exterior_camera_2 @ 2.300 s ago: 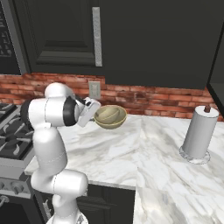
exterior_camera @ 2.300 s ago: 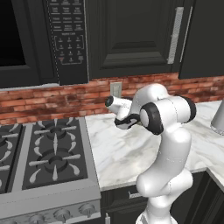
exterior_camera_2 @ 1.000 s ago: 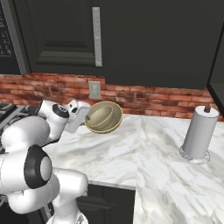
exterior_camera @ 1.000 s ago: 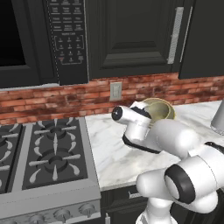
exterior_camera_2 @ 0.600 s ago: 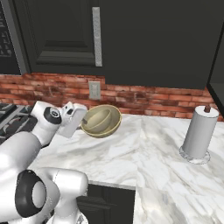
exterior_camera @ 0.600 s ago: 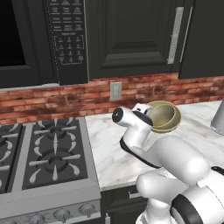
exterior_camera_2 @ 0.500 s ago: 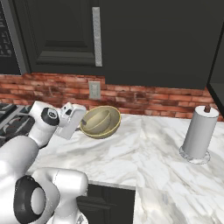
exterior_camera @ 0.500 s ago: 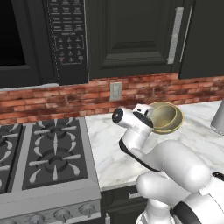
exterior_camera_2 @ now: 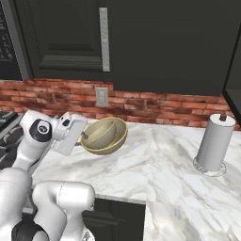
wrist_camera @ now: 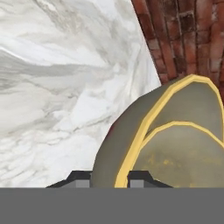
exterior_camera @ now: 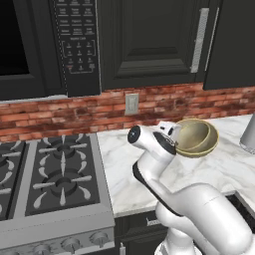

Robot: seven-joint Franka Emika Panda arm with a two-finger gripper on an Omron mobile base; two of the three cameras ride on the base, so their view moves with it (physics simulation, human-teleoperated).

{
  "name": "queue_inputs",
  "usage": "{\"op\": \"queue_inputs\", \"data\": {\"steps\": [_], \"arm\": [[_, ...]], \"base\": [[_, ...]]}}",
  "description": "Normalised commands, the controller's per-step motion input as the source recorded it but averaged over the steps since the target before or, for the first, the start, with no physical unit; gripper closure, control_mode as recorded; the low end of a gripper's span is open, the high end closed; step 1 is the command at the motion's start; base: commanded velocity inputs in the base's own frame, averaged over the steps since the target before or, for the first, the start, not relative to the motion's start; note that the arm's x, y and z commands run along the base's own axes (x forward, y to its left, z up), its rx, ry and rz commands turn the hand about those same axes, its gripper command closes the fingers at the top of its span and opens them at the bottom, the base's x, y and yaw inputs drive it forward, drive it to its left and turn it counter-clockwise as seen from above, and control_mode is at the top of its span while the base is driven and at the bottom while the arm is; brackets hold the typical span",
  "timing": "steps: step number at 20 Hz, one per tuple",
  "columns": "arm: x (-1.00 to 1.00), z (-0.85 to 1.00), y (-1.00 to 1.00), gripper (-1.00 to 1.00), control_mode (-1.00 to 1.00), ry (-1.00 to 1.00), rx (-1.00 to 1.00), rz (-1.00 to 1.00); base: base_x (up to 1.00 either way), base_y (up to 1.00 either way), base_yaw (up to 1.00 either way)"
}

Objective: Pick up the bowls on the counter and stack them on top of one another in the open cabinet. Place the smaller bowl on top of the larger bowl.

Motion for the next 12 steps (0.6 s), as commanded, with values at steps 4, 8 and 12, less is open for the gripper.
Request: {"op": "queue_inputs", "data": {"steps": [4, 8, 12], "arm": [[-0.29, 0.24, 0.0, 1.0, -1.0, 0.0, 0.0, -0.06], [-0.26, 0.19, 0.0, 1.0, -1.0, 0.0, 0.0, -0.06], [-0.2, 0.14, 0.0, 1.0, -1.0, 0.0, 0.0, -0.05]], "base": [[0.0, 0.0, 0.0], [0.0, 0.0, 0.0], [0.0, 0.0, 0.0]]}}
